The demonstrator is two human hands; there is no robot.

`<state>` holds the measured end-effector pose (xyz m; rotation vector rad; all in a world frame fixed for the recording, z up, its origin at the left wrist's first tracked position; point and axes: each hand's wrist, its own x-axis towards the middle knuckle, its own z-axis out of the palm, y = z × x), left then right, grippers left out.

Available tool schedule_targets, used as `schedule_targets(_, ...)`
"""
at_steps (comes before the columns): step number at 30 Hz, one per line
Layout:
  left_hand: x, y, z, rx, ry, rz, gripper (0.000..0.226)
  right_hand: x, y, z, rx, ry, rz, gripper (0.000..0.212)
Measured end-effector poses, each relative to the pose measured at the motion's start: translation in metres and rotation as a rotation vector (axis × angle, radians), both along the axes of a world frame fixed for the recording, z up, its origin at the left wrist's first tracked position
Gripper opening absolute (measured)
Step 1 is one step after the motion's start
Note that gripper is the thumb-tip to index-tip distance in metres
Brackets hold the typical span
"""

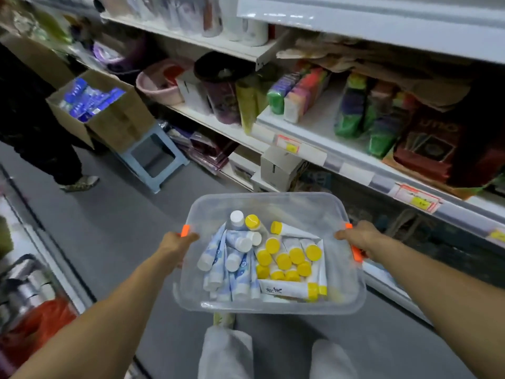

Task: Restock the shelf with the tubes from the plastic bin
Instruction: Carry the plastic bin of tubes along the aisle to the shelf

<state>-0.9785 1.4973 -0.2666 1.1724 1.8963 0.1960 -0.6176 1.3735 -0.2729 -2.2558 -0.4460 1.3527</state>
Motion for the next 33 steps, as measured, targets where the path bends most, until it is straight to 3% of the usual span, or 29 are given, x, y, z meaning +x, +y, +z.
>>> schedule_targets(3, -0.017, 0.076, -0.016, -0.026, 0.026, -0.104, 0.027, -0.032, 0.031, -0.025, -0.039, 0.018, -0.130, 0.019)
schedule_targets(14, -0.044, 0.257, -0.077, -0.081, 0.076, -0.306, 0.022, -0.118, 0.125, -0.081, -0.076, -0.003, -0.341, 0.025)
schedule_targets(18, -0.049, 0.284, -0.102, -0.114, 0.061, -0.330, 0.022, -0.134, 0.143, -0.098, -0.062, 0.007, -0.406, 0.013)
schedule_targets(21, -0.056, 0.294, -0.124, -0.145, 0.057, -0.339, 0.026, -0.146, 0.146, -0.114, -0.099, 0.024, -0.419, 0.012)
schedule_targets(24, -0.061, 0.301, -0.140, -0.142, 0.033, -0.324, 0.027, -0.153, 0.147, -0.125, -0.144, 0.012, -0.446, 0.024)
schedule_targets(27, -0.062, 0.303, -0.145, -0.136, 0.017, -0.329, 0.019, -0.155, 0.150, -0.125, -0.134, 0.011, -0.472, 0.017)
schedule_targets(29, -0.063, 0.305, -0.149, -0.141, 0.021, -0.346, 0.033, -0.156, 0.152, -0.126, -0.128, 0.027, -0.482, 0.010)
schedule_targets(33, -0.058, 0.299, -0.147, -0.095, 0.098, -0.396, 0.047, -0.161, 0.152, -0.136, -0.154, -0.017, -0.467, 0.038)
